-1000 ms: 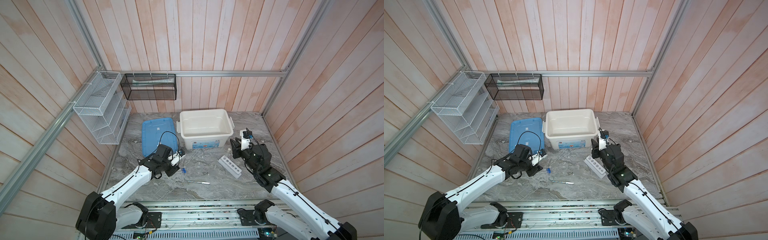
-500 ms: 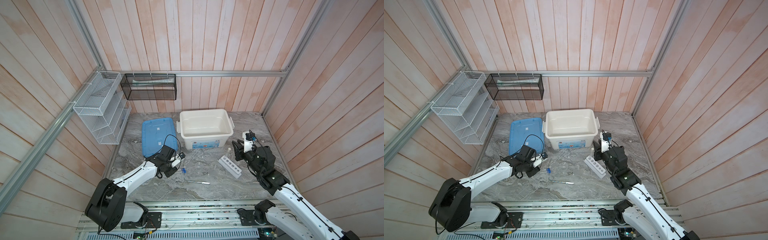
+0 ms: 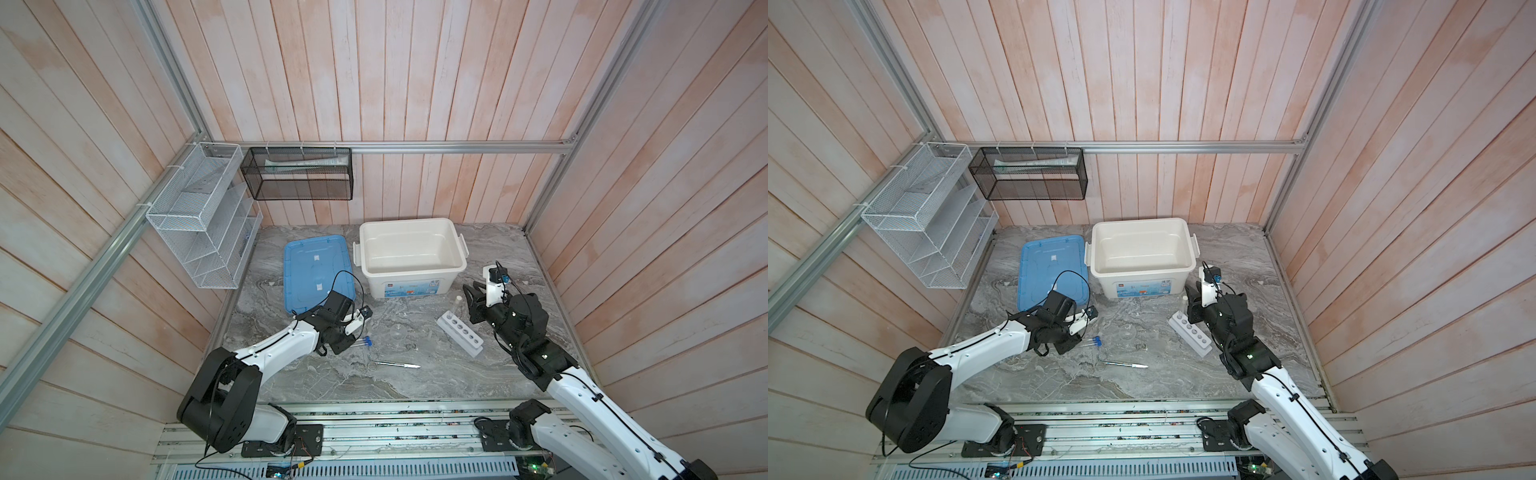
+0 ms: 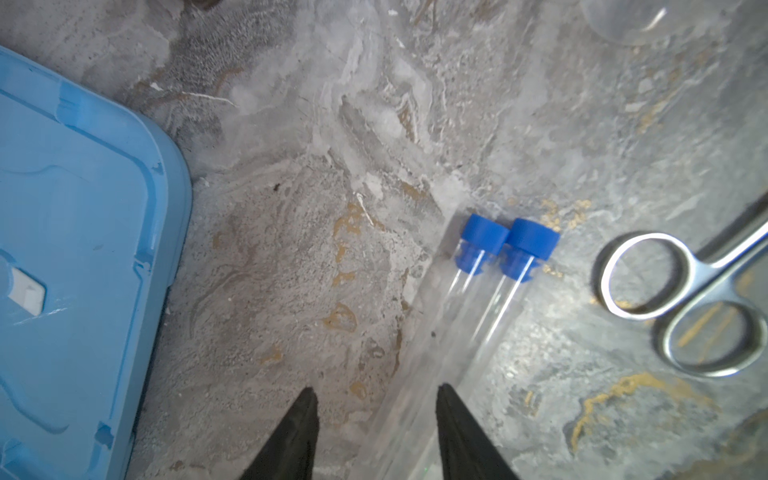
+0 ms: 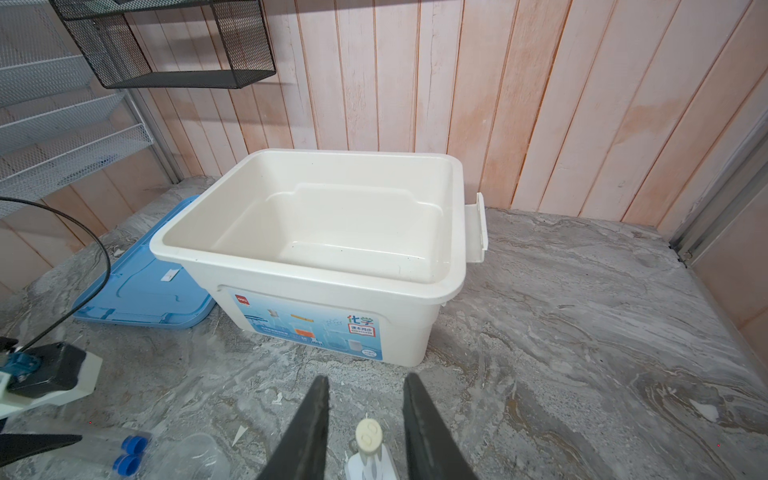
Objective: Organize the chemistry lab equipment
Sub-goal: 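Lower the left gripper and close it on a blue-capped glass tube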
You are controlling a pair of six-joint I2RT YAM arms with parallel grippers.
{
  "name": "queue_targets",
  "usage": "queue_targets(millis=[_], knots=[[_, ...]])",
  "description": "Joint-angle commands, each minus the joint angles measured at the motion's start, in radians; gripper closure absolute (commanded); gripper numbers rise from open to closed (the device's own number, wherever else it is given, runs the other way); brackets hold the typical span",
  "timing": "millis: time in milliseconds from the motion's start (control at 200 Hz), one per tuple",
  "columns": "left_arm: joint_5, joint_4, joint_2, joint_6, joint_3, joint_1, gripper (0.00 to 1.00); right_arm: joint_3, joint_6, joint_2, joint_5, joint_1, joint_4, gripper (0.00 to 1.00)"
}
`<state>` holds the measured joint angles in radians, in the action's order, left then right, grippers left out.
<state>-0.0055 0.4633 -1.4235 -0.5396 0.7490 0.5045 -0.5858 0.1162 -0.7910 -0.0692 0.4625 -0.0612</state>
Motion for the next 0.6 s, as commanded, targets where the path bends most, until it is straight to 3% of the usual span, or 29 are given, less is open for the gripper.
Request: queue_targets(millis=[0,590], knots=[[-0.011,-0.02,-0.027,-0.015,0.013,0.002,0.52,0.01,0.016,-0.011,0.021,-0.008,-0.023,0.68],[-0.012,-0.042,-0.06,-0.012,0.01,0.005,0.52,0.025,0.022,-0.004,0.027,-0.016,-0.04,0.68]])
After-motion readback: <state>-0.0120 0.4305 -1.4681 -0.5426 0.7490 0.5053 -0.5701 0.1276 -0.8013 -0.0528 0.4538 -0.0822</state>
